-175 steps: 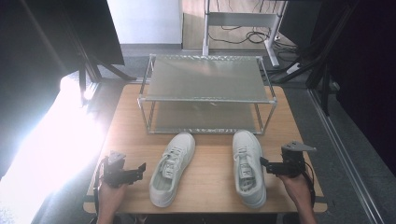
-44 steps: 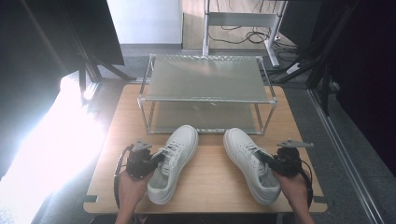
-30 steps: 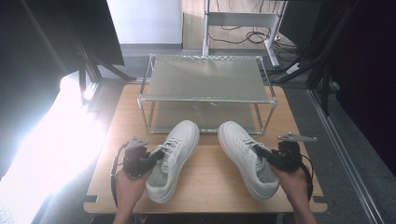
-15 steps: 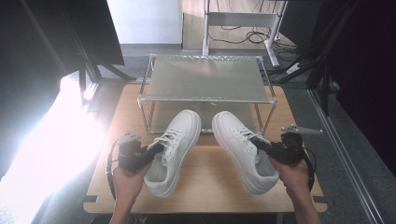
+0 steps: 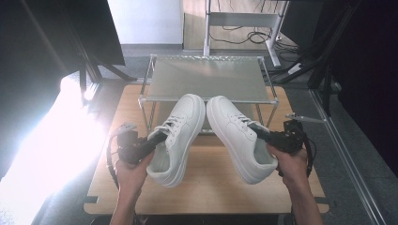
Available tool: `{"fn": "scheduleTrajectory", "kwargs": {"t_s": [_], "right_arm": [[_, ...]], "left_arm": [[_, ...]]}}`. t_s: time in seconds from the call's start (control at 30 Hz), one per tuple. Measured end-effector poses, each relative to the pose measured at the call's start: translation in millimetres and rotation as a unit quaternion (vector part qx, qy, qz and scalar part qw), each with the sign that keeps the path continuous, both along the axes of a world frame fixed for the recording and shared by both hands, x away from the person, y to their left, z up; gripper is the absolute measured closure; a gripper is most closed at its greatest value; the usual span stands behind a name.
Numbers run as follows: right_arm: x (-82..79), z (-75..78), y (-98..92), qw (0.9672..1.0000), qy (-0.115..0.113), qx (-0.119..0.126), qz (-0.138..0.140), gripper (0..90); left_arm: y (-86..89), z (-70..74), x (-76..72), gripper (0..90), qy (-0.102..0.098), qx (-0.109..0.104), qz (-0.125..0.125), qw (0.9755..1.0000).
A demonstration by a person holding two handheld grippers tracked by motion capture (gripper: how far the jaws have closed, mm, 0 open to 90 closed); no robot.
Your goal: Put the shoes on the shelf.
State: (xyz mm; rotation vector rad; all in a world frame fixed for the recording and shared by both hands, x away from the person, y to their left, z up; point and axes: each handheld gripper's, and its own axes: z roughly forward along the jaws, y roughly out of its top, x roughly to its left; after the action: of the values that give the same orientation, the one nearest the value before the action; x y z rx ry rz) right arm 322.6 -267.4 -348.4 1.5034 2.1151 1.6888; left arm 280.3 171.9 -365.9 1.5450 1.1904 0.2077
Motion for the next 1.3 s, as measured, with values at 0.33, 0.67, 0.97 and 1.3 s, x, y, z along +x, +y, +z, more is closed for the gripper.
{"fn": "scheduleTrajectory", "kwargs": {"t_s": [0.33, 0.67, 0.97, 1.3], "right_arm": [[17.4, 8.7, 4.1, 0.9977, 0.01, 0.066, -0.011, 83.9], [45.4, 14.5, 18.6, 0.994, 0.024, 0.102, -0.031, 83.5], [69.1, 20.1, 29.3, 0.9893, 0.033, 0.131, -0.054, 83.4], [91.0, 24.2, 33.8, 0.984, 0.046, 0.153, -0.078, 83.5]], "left_arm": [[-2.9, 5.1, 16.6, 83.6, -0.004, -0.051, 0.024, 0.9984], [-7.4, 12.5, 37.9, 83.5, -0.006, -0.071, 0.06, 0.9956], [-9.0, 19.9, 63.6, 83.4, 0.009, -0.093, 0.074, 0.9929], [-7.2, 22.9, 89.7, 83.5, 0.027, -0.134, 0.092, 0.9863]]}}
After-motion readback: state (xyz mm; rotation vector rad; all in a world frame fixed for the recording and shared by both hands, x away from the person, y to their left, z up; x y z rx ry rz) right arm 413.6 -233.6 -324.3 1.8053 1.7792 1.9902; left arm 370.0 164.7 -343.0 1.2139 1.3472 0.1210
